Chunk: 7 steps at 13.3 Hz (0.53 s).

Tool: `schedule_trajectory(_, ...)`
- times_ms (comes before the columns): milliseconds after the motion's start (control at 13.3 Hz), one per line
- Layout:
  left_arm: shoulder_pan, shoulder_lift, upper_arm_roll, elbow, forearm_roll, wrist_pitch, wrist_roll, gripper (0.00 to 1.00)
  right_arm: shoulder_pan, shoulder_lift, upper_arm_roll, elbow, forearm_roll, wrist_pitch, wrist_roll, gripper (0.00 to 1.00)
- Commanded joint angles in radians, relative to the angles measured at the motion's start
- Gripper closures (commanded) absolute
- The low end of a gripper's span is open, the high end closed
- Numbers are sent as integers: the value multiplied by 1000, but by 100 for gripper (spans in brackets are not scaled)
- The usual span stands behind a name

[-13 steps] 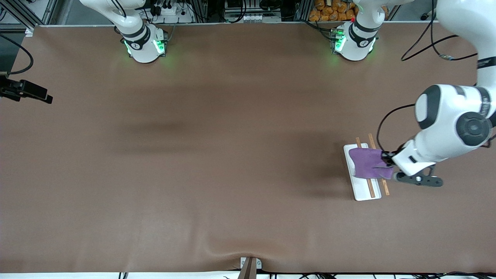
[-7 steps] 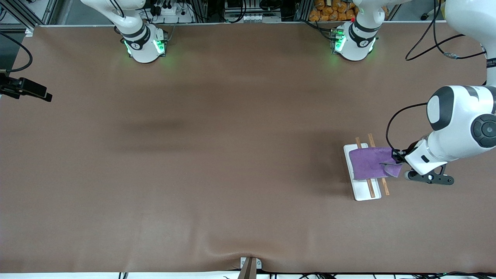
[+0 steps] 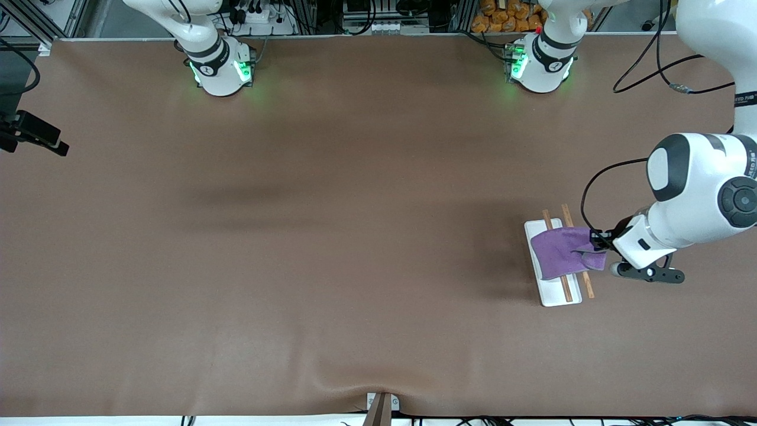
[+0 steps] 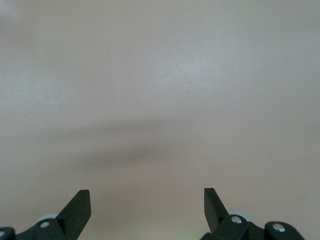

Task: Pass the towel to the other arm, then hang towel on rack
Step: 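Drape the towel over the wooden rods with the left gripper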

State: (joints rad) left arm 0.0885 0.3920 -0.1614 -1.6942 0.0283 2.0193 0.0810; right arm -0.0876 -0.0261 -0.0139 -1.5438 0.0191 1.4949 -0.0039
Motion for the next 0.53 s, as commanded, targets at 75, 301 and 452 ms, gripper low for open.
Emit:
schedule_trajectory(75,-3,25,2,18,-16,7,-1,92,-14,-1,11,27,-10,-18,-2,0)
schedule_trajectory(301,40,27,2,13,-16,7,57,26,-15,-1,9,27,-10,-19,-5,0)
schedule_trajectory(452,77,22,2,13,-16,7,129,8,-15,-1,9,28,-10,-19,-5,0)
